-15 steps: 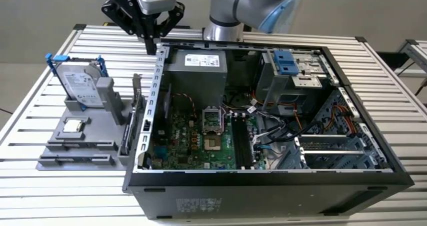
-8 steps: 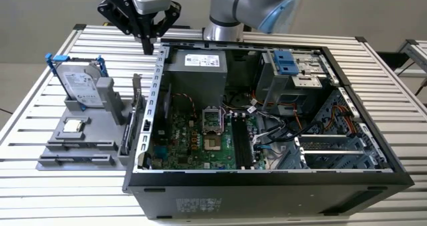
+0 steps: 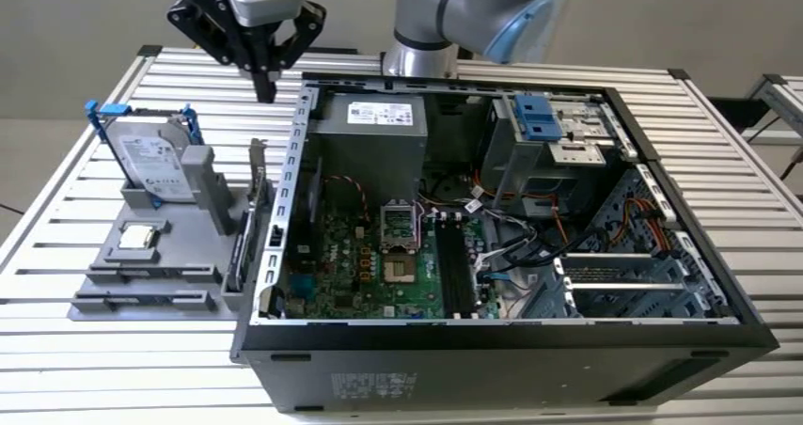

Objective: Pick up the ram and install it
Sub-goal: 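Reach for the ram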

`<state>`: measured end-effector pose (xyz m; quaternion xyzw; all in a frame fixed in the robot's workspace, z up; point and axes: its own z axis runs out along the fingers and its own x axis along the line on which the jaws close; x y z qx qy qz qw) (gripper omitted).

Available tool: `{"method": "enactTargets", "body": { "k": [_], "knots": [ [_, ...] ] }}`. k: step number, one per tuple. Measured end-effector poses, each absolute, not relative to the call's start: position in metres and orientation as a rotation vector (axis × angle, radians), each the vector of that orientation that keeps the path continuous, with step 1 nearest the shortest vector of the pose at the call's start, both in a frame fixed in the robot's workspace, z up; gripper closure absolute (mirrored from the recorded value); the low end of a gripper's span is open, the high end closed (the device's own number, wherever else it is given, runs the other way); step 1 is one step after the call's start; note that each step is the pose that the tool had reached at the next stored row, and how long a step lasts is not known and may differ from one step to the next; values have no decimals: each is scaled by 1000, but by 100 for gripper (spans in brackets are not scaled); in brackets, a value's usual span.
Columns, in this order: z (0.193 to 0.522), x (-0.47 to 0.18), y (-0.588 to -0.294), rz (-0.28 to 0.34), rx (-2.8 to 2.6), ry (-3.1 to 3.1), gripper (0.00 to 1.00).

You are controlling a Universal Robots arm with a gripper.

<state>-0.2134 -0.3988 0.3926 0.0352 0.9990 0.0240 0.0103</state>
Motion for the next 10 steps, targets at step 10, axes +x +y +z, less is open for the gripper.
{"method": "enactTargets", "body": {
  "k": [10],
  "knots": [
    [393,-225,-399,75,96,3119,100]
  ]
}}
